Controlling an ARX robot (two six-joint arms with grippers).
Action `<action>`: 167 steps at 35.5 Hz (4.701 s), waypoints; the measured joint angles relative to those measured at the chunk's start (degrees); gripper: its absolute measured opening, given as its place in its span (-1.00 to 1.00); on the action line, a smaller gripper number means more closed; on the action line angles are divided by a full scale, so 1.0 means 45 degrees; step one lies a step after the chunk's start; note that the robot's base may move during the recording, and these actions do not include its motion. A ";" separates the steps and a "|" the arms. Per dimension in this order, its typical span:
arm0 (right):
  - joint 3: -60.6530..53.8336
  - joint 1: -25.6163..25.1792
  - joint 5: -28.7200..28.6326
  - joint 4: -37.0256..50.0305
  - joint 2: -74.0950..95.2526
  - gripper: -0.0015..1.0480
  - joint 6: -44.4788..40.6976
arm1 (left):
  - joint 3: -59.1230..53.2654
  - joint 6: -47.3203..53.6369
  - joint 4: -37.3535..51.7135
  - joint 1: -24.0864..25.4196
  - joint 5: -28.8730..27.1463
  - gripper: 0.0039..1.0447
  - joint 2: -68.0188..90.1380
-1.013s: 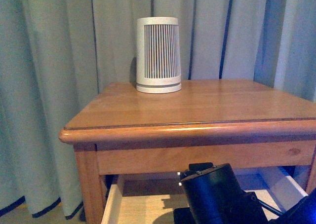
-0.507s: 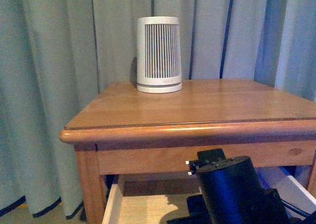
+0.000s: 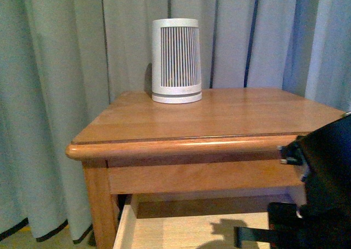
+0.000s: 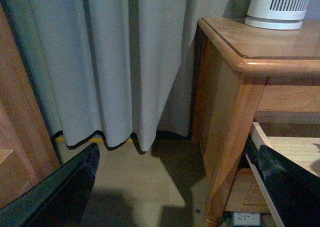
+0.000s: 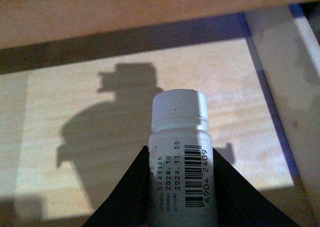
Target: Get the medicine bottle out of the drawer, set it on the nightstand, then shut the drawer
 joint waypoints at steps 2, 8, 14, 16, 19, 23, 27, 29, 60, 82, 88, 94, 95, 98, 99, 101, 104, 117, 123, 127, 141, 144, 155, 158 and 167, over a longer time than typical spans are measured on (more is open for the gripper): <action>-0.0471 0.0078 -0.0117 -0.1161 -0.1365 -0.45 0.0544 | 0.0000 0.0000 0.0000 0.0000 0.0000 0.88 0.0000; -0.0505 0.0121 0.0753 -0.2103 -0.5008 -0.45 0.0083 | 0.0000 0.0000 0.0000 0.0000 0.0000 0.88 0.0000; 0.2127 -0.1268 0.0461 -0.0466 -0.4711 -0.45 -0.2317 | 0.0000 0.0000 0.0000 0.0000 0.0000 0.88 0.0000; 0.3167 -0.1831 -0.0141 -0.0413 -0.3774 -0.45 -0.2540 | 0.0000 0.0000 0.0000 0.0000 0.0000 0.88 0.0000; 0.4643 -0.2472 -0.0675 -0.0554 -0.2108 -0.45 -0.2788 | 0.0000 0.0000 0.0000 0.0000 0.0000 0.88 0.0000; 0.6640 -0.3045 -0.1035 -0.1447 0.0165 -0.45 -0.2812 | 0.0000 0.0000 0.0000 0.0000 0.0000 0.88 0.0000; 0.8796 -0.3405 -0.1477 -0.2744 0.2676 -0.45 -0.2637 | 0.0000 0.0000 0.0000 0.0000 0.0000 0.88 0.0000; 0.9437 -0.3444 -0.1681 -0.3245 0.3419 -0.45 -0.2501 | 0.0000 0.0000 0.0000 0.0000 0.0000 0.88 0.0000; 0.5343 -0.2715 -0.0753 -0.1078 -0.2390 0.87 -0.3162 | 0.0000 0.0000 0.0000 0.0000 0.0000 0.88 0.0000; -0.2176 -0.0573 -0.1132 -1.0268 -1.3435 0.87 0.1190 | 0.0000 0.0000 0.0000 0.0000 0.0000 0.88 0.0000; -0.3599 -0.0228 -0.1375 -1.0831 -1.3294 0.87 0.2497 | 0.0000 0.0000 0.0000 0.0000 0.0000 0.88 0.0000; -0.4896 -0.0413 -0.1783 -0.8451 -1.1846 0.87 0.2443 | 0.0000 0.0000 0.0000 0.0000 0.0000 0.88 0.0000; -0.5061 -0.0486 -0.1797 -0.7990 -1.1560 0.87 0.2273 | 0.0000 0.0000 0.0000 0.0000 0.0000 0.88 0.0000; -0.5513 -0.0797 -0.1812 -0.6232 -1.0326 0.87 0.1846 | 0.0000 0.0000 0.0000 0.0000 0.0000 0.88 0.0000; -0.5600 -0.0850 -0.1792 -0.5702 -0.9918 0.87 0.1685 | 0.0000 0.0000 0.0000 0.0000 0.0000 0.88 0.0000; -0.5804 -0.1044 -0.1753 -0.4172 -0.8582 0.87 0.1258 | 0.0000 0.0000 0.0000 0.0000 0.0000 0.88 0.0000; -0.5882 -0.1132 -0.1787 -0.1831 -0.6761 0.87 0.0636 | 0.0000 0.0000 0.0000 0.0000 0.0000 0.88 0.0000; -0.3759 -0.2137 -0.1515 0.5994 0.1025 0.87 -0.2535 | 0.0000 0.0000 0.0000 0.0000 0.0000 0.88 0.0000; -0.2229 -0.2487 -0.1365 0.7781 0.3089 0.87 -0.3876 | 0.0000 -0.0005 0.0000 0.0000 0.0000 0.88 0.0000; -0.1117 -0.2744 -0.1506 0.8514 0.4158 0.87 -0.4571 | 0.0000 0.0000 0.0000 0.0000 0.0000 0.88 0.0000; 0.0058 -0.3400 -0.2137 0.8932 0.5343 0.87 -0.5736 | 0.0000 0.0000 0.0000 0.0000 0.0000 0.88 0.0000; -0.0083 -0.3415 -0.1957 0.8752 0.5066 0.87 -0.5659 | 0.0000 0.0000 0.0000 0.0000 0.0005 0.88 0.0000; -0.3351 -0.2759 -0.2599 0.2123 -0.0559 0.87 -0.1763 | 0.0000 0.0000 0.0000 0.0000 0.0005 0.88 0.0000; -0.4376 -0.2725 -0.2341 0.0233 -0.3449 0.87 -0.1263 | 0.0000 0.0000 0.0000 0.0000 0.0000 0.88 0.0000; -0.5192 -0.3016 -0.0199 -0.0223 -1.0783 0.87 -0.3390 | 0.0000 0.0000 0.0000 0.0000 0.0005 0.88 0.0000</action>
